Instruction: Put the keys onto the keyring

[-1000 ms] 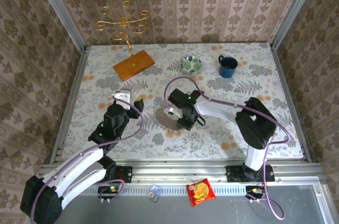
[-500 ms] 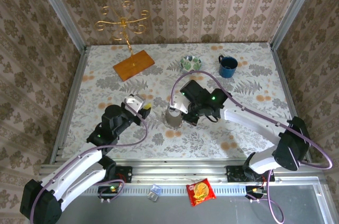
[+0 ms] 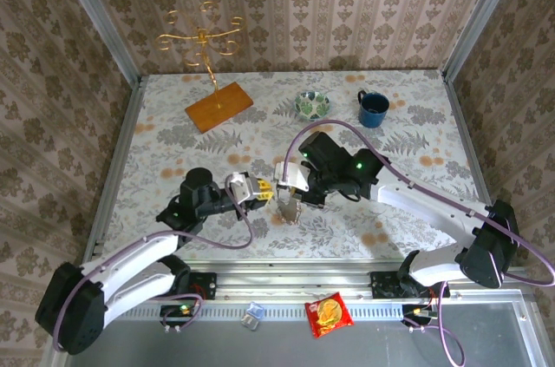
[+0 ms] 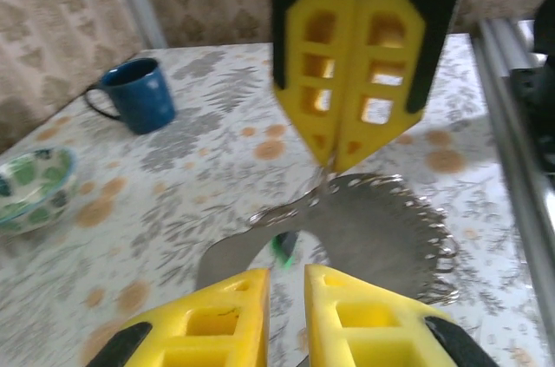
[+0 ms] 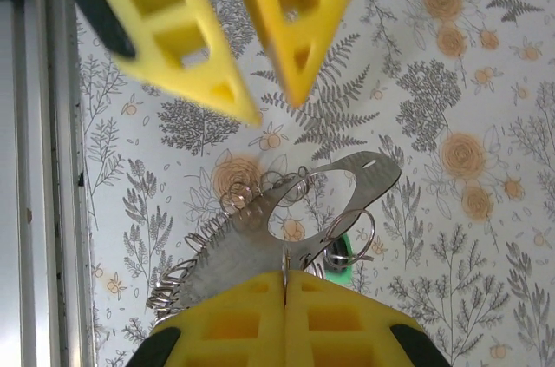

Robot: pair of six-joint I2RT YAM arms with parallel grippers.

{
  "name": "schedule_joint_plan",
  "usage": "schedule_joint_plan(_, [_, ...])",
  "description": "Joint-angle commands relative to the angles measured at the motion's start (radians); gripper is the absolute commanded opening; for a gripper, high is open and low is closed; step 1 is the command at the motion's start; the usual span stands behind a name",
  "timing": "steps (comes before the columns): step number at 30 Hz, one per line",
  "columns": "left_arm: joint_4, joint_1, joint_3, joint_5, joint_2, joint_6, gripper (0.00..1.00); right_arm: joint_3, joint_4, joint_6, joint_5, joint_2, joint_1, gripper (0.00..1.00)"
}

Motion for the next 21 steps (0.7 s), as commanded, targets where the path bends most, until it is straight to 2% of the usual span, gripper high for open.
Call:
schedule_joint_plan(1, [0.11, -0.015, 0.007, 0.123, 0.051, 0.013, 0.19, 0.002, 0.015, -0.03, -0.032, -0.011, 0.015, 0.0])
schedule_joint_plan(21, [0.224, -0.058, 0.02, 0.116, 0.174, 0.002, 0.21, 0.038, 0.026, -0.032, -0.042, 0.019, 0.062, 0.0])
